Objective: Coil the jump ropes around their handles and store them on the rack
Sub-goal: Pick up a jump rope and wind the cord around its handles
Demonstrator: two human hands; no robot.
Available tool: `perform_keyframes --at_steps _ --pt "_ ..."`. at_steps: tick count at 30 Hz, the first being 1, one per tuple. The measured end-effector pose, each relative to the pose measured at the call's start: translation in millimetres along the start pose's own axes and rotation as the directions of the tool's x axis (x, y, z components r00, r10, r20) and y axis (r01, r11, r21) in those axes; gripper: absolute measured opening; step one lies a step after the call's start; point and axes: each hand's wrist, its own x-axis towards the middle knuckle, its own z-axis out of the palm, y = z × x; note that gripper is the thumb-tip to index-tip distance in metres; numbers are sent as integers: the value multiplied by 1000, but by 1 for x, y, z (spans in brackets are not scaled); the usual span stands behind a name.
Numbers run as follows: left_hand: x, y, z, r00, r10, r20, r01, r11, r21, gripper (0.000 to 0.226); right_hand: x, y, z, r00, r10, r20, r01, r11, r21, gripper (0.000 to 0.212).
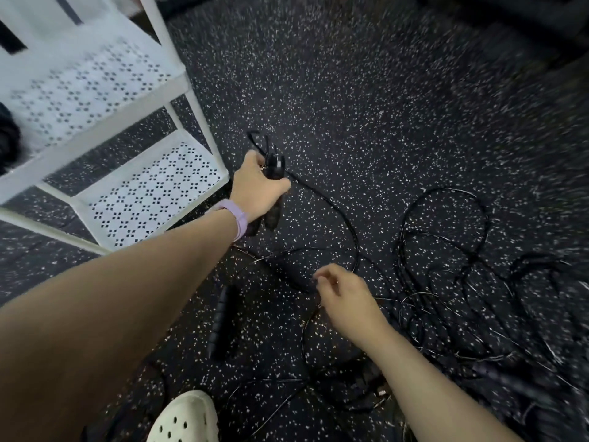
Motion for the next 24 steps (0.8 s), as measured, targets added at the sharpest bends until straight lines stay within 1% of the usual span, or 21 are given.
perform_keyframes --at_steps 2,3,4,6,7,8,10,11,13,16,18,20,21,22,24 --pt "-17 33 -12 995 62 84 -59 997 -40 46 -7 -20 -17 996 -37 -77 40 999 28 15" --pt "-30 49 -16 987 73 140 -61 994 -86 44 -12 -31 -26 992 -36 -117 45 997 70 16" --pt "-45 64 -19 977 64 203 -32 987 -156 42 -17 -45 -35 989 -18 -147 39 989 139 23" --pt "-79 90 -23 934 3 357 123 936 -330 40 -31 -73 -52 989 22 -149 29 942 335 52" --pt "-96 100 -23 897 -19 442 218 889 -403 39 -39 -87 -60 991 33 -129 26 904 427 66" --pt "-113 109 -24 855 -26 518 302 836 -458 35 -49 -99 -69 994 32 -104 24 868 495 73" --pt "-144 128 -29 794 -11 608 411 748 -522 23 -71 -120 -85 999 -11 -32 27 828 561 70" --pt "-157 137 -33 779 -3 627 436 721 -538 17 -84 -129 -93 1000 -29 5 21 819 573 66" --pt "-180 157 -46 770 -1 638 455 702 -548 11 -108 -141 -106 998 -31 61 -12 798 602 61" --pt "-213 189 -65 775 -12 632 453 709 -541 15 -143 -155 -121 980 -73 184 -70 742 667 52" --pt "-237 210 -77 806 -5 592 396 748 -533 16 -170 -166 -131 958 -116 261 -108 700 706 47" --pt "-262 229 -92 860 9 511 266 845 -464 17 -199 -177 -141 931 -160 329 -139 678 722 44" --pt "-276 237 -100 876 26 481 210 878 -430 22 -215 -183 -147 914 -180 364 -149 687 712 45" --pt "-288 242 -108 879 40 475 188 887 -422 29 -230 -188 -152 898 -195 395 -154 701 696 47" --pt "-313 246 -118 853 58 519 236 844 -482 39 -258 -194 -158 873 -223 433 -157 713 683 44"
